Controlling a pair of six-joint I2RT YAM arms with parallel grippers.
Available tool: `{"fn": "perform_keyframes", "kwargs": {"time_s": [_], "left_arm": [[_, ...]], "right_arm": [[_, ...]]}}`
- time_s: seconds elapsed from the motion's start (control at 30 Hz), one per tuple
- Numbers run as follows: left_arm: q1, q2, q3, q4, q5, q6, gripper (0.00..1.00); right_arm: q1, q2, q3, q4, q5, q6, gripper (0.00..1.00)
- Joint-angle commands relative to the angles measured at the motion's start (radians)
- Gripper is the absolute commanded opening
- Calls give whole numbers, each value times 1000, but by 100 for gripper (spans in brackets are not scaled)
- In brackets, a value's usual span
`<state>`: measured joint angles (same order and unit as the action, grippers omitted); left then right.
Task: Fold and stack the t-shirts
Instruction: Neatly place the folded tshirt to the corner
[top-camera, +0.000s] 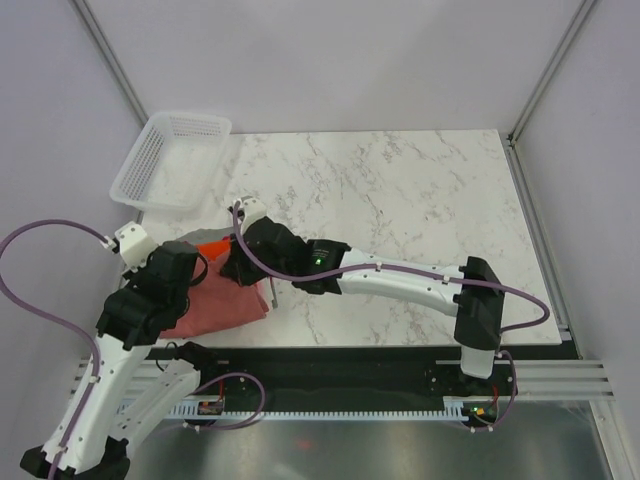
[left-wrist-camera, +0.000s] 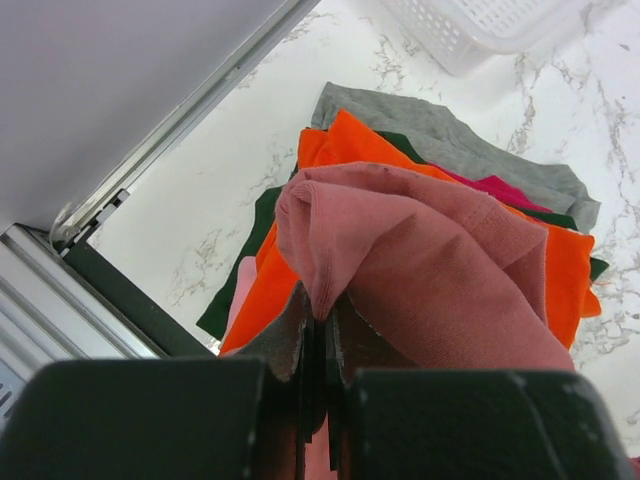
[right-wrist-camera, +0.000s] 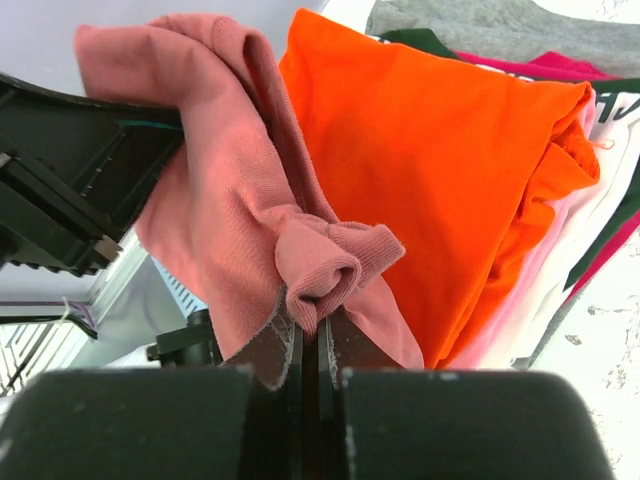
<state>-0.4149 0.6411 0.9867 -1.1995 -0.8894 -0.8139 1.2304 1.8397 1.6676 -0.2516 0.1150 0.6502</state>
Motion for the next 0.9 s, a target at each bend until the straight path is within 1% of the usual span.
{"fn": "perform_keyframes", "kwargs": {"time_s": [0.0,0.1,0.13,0.17,0.23,0.27,0.33,0.37,0.47,0.57,0.6,0.63,0.67,0.7,0.73,0.77,0.83,0.87], "left_arm": [[36,0,-5,89,-69,-21,2],[97,8,-20,173,-40,74,2],[120,14,-25,223,-23,122,2],[180,20,-31,248,-2,149,2],[258,51,-43,302,99,215,2],[354,64,-49,357,197,238,2],[468,100,-69,406,310,295,2],[538,115,-74,437,399,295,2],[574,195,-76,468,487,291,2],[629,273,-56,468,536,288,2],[660,323,-28,483,581,266,10],[660,344,-28,483,587,266,10],[665,362,-7,483,589,262,52],[669,386,1,482,589,257,90],[677,400,9,483,593,254,99],[680,426,23,482,604,254,100],[685,431,30,485,629,257,100],[686,416,30,486,618,256,100]], "right_arm": [[1,19,40,14,15,-9,0],[-2,41,60,12,15,-15,0],[-6,52,64,14,17,-15,0],[-14,56,69,14,18,-15,0],[-31,76,83,17,12,-17,0],[-38,81,87,18,8,-15,0],[-61,102,101,31,-12,-18,0],[-69,111,109,32,-14,-20,0],[-106,154,144,32,-32,-24,1],[-146,208,182,38,-61,-11,2],[-173,254,185,69,-75,-1,15],[-174,254,188,69,-75,3,31],[-180,272,192,80,-69,6,49],[-186,282,198,78,-57,9,62],[-189,288,201,80,-45,11,76],[-195,288,199,78,-35,8,78],[-206,277,184,78,-25,3,82],[-207,253,175,78,-20,0,83]]}}
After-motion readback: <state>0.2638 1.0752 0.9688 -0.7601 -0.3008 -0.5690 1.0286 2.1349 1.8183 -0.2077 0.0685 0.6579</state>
